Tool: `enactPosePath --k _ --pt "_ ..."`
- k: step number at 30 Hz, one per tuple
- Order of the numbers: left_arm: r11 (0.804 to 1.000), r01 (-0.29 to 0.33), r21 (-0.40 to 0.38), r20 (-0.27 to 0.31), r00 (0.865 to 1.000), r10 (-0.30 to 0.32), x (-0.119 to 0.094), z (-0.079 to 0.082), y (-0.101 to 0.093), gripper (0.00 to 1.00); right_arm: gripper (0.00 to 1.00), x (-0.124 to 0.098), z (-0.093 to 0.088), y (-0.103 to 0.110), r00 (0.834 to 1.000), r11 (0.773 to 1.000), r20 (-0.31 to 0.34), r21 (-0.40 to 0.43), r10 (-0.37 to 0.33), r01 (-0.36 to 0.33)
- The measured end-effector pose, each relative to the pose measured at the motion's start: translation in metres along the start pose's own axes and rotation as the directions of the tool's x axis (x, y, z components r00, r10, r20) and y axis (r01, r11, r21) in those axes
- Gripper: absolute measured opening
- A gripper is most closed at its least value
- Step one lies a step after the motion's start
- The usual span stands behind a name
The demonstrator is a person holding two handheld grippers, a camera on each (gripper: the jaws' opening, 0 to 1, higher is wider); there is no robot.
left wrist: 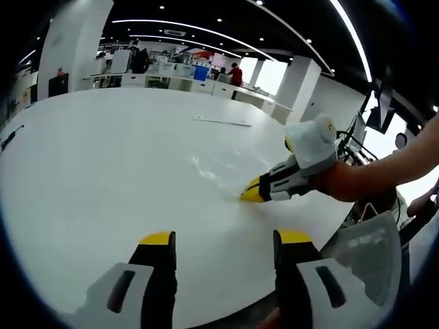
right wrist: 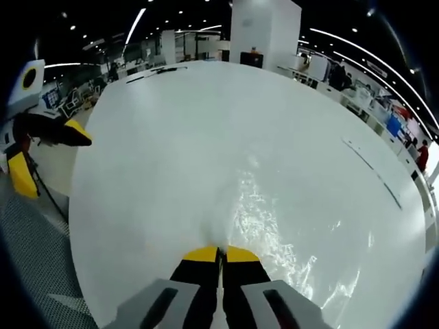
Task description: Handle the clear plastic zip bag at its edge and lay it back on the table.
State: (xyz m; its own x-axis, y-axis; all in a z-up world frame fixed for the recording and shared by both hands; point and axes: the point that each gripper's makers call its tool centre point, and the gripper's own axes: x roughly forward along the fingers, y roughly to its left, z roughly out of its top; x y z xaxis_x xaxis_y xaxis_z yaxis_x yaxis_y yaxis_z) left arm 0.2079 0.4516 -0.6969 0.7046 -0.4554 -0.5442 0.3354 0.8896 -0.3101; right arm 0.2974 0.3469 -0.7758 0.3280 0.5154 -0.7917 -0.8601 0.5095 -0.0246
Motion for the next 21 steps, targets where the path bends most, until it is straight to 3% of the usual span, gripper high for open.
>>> enactPosePath --k 10,21 --pt "1.000 -0.002 0.024 -0.003 1.000 0.002 0.000 0.000 -0.002 0.58 0.00 -0.009 0.016 0.000 0.999 0.999 0.052 -0.054 0.003 0.000" --pt "0.999 0.000 0.038 -0.003 1.000 0.000 0.000 0.000 -0.003 0.58 0.00 -0.035 0.039 0.013 0.995 0.991 0.099 -0.131 0.015 -0.001"
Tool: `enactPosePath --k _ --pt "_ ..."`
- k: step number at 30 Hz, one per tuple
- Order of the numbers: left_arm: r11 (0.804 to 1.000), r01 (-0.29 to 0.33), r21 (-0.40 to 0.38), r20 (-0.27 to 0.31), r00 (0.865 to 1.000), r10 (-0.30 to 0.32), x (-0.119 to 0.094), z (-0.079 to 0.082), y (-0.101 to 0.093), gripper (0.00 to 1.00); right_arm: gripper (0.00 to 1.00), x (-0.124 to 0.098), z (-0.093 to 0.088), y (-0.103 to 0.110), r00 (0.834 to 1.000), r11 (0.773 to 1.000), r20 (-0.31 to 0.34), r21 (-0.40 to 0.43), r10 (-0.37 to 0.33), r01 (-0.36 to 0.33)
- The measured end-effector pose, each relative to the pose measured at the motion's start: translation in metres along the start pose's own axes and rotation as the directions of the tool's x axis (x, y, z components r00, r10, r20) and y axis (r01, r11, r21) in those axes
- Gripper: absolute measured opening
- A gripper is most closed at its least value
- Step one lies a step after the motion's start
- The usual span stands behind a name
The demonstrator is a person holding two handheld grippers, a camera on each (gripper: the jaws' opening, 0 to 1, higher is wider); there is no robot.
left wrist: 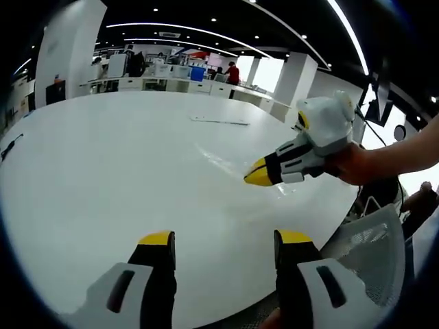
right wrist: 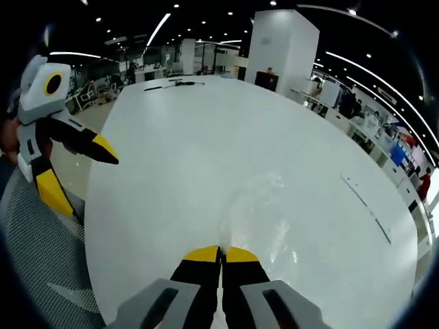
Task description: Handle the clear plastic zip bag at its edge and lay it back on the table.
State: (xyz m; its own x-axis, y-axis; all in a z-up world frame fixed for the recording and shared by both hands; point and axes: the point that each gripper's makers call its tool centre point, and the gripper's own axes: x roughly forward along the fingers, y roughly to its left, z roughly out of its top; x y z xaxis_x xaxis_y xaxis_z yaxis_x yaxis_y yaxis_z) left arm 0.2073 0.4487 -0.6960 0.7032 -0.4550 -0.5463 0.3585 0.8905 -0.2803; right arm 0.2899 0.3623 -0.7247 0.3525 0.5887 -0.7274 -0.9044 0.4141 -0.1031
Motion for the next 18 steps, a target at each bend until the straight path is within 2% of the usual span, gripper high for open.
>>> enactPosePath --k 11,18 --pt "1.000 0.000 0.018 -0.005 1.000 0.000 0.000 0.000 -0.004 0.58 0.00 -0.015 0.011 0.001 1.000 0.998 0.019 -0.066 -0.003 0.004" --pt "1.000 -0.008 0.022 -0.007 1.000 0.008 0.002 0.001 0.001 0.58 0.00 -0.026 0.020 0.005 0.999 0.993 0.038 -0.115 0.007 -0.003"
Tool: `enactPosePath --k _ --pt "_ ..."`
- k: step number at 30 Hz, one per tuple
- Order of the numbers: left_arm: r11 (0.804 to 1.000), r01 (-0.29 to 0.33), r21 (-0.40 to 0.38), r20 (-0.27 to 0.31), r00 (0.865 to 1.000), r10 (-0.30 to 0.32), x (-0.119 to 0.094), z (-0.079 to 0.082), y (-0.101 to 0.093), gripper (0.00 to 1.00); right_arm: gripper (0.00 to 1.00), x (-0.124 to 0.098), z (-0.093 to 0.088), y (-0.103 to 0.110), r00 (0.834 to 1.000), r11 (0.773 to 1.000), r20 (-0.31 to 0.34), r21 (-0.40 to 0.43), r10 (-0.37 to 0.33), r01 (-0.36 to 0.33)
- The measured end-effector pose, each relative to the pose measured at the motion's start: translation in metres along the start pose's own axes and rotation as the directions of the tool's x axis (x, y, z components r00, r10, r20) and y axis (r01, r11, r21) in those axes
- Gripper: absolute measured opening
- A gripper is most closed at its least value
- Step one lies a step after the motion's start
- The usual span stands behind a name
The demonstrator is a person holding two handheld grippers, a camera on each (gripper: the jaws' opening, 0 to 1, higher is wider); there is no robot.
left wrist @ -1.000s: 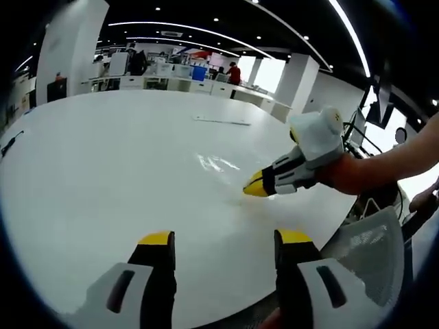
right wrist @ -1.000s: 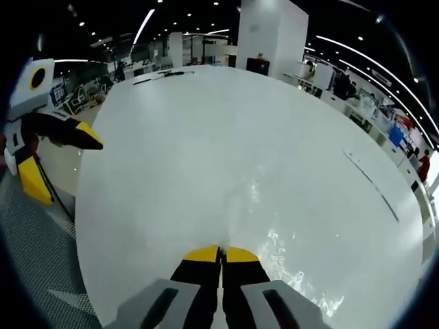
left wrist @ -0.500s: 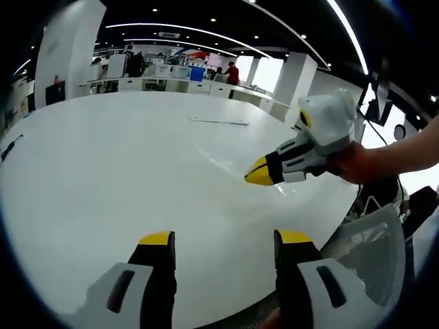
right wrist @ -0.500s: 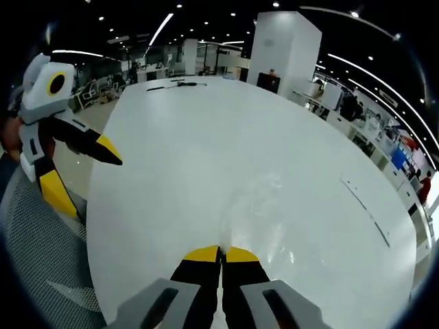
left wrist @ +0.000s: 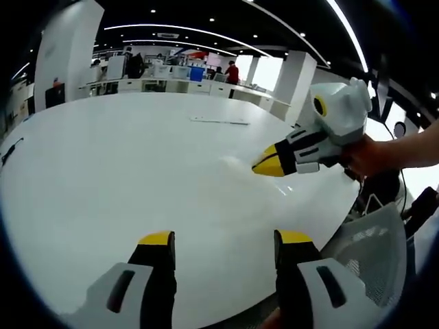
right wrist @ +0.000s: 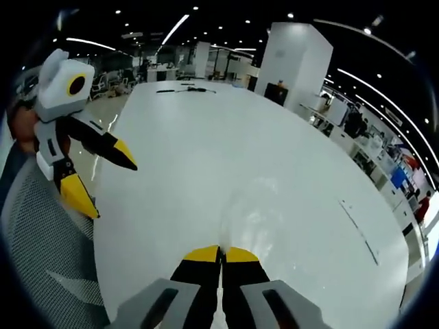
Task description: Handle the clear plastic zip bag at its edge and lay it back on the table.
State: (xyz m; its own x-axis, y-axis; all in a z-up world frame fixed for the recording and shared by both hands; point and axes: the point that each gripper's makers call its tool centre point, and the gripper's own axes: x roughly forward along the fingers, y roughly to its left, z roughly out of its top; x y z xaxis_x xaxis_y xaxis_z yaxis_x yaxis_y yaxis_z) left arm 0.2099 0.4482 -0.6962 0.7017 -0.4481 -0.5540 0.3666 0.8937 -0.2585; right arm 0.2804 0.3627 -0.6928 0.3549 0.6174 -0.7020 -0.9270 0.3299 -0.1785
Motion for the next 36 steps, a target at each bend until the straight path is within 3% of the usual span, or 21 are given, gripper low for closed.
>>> enactPosePath --k 22,36 --pt "0.997 -0.039 0.065 0.000 0.999 0.039 0.020 0.020 0.031 0.56 0.00 -0.016 0.019 0.015 0.997 0.996 0.052 -0.078 0.058 -0.054" --pt "0.979 -0.039 0.202 0.010 0.999 0.037 0.027 0.038 0.043 0.56 0.00 -0.023 0.014 0.041 0.991 0.985 0.039 -0.118 0.131 -0.125"
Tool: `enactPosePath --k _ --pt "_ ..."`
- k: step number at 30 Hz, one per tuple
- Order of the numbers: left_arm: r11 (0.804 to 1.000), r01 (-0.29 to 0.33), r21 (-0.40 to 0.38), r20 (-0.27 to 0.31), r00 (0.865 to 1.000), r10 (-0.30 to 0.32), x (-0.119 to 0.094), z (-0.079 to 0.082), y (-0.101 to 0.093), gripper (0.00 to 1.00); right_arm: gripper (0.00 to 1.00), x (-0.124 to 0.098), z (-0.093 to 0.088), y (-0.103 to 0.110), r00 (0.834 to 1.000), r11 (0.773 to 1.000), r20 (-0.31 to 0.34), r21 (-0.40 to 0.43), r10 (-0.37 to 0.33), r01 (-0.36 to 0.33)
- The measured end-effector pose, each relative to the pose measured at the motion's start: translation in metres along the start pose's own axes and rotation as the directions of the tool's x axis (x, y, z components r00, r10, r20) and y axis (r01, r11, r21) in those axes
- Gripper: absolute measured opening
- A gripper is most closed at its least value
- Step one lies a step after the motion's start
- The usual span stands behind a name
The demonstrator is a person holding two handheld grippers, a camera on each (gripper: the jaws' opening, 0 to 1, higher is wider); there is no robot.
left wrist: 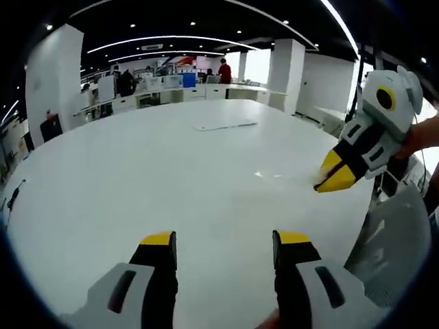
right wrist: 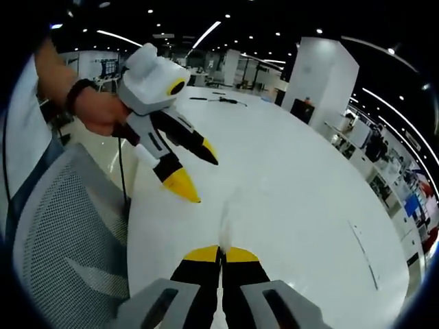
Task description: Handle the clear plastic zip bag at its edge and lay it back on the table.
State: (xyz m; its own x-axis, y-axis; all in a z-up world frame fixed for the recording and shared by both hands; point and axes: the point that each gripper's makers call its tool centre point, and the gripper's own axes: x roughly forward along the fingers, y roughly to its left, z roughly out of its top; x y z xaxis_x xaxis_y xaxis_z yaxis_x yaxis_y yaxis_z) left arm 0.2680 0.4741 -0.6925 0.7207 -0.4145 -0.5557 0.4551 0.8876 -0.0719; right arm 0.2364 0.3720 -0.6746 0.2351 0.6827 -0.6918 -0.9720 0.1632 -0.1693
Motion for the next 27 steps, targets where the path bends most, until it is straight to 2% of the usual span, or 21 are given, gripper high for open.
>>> enactPosePath --k 2,8,13,16,21,22,27 --pt "0.999 0.002 0.045 -0.004 1.000 -0.001 0.000 0.003 -0.002 0.56 0.00 0.000 -0.001 0.003 1.000 1.000 -0.004 -0.006 0.009 -0.009" --pt "0.996 0.012 0.094 0.010 1.000 -0.013 0.003 0.011 0.000 0.55 0.00 0.000 -0.007 0.015 0.998 0.999 -0.023 -0.012 0.050 -0.050" --pt "0.982 0.034 0.184 0.006 0.999 -0.036 0.005 0.014 -0.007 0.54 0.00 0.001 -0.012 0.022 0.996 0.997 -0.042 -0.021 0.078 -0.079" --pt "0.964 0.057 0.259 -0.013 0.998 -0.056 0.005 0.013 -0.019 0.54 0.00 0.001 -0.014 0.025 0.994 0.995 -0.051 -0.025 0.093 -0.095" --pt "0.939 0.083 0.333 -0.023 0.997 -0.080 0.004 0.014 -0.029 0.55 0.00 0.001 -0.019 0.028 0.991 0.992 -0.063 -0.023 0.119 -0.121" --pt "0.929 0.092 0.358 -0.026 0.996 -0.089 0.004 0.015 -0.032 0.54 0.00 0.001 -0.020 0.029 0.990 0.992 -0.064 -0.021 0.125 -0.127" --pt "0.913 0.119 0.389 -0.031 0.993 -0.116 0.006 0.017 -0.040 0.49 0.00 0.002 -0.021 0.028 0.989 0.991 -0.066 -0.022 0.130 -0.132"
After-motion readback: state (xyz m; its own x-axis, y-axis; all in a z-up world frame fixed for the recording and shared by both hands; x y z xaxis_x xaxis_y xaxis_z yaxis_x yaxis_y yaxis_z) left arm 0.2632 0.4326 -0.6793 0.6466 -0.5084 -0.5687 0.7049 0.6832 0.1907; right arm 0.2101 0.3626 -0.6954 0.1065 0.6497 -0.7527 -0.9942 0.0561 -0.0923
